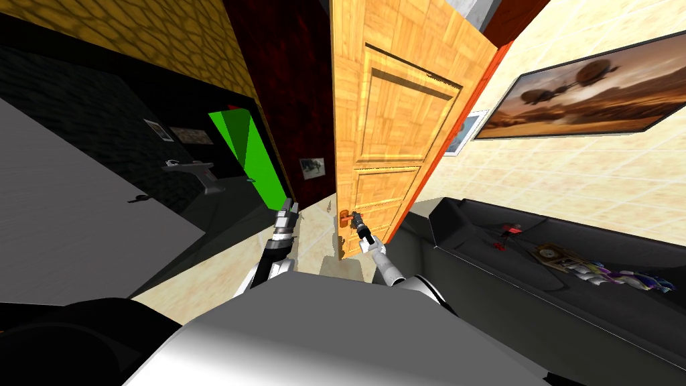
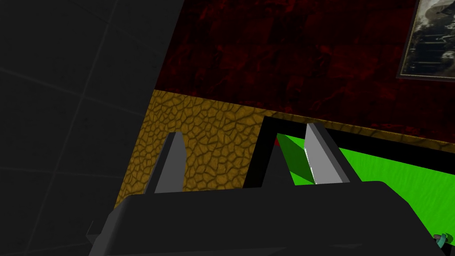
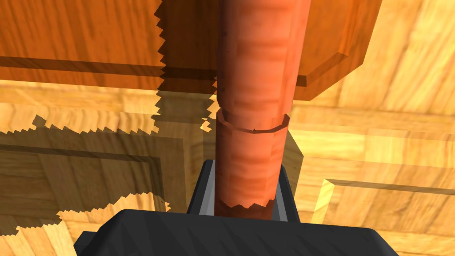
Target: Push the door open
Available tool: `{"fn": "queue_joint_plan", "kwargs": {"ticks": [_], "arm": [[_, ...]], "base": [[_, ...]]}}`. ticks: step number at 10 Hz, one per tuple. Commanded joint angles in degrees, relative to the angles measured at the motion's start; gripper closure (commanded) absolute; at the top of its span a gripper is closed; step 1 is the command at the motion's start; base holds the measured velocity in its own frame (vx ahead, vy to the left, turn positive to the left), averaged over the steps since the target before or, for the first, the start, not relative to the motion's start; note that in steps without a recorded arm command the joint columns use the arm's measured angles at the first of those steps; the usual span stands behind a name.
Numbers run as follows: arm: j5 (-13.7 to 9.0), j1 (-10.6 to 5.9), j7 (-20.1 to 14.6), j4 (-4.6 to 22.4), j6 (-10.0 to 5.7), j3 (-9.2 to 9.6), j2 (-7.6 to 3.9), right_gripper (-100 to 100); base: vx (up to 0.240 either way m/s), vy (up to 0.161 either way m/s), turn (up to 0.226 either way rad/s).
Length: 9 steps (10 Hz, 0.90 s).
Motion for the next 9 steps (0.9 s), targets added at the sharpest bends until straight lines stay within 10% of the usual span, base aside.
{"fn": "queue_joint_plan", "kwargs": {"ticks": [1,9], "arm": [[0.5,-0.12,0.7,-0.1,0.19,-1.80,1.01,100],[-0.4,-0.30,2.1,1.0,0.14,-6.31,-1.63,100]], "base": [[0.060,0.121,-0.005],[0.092,0.123,-0.046]]}}
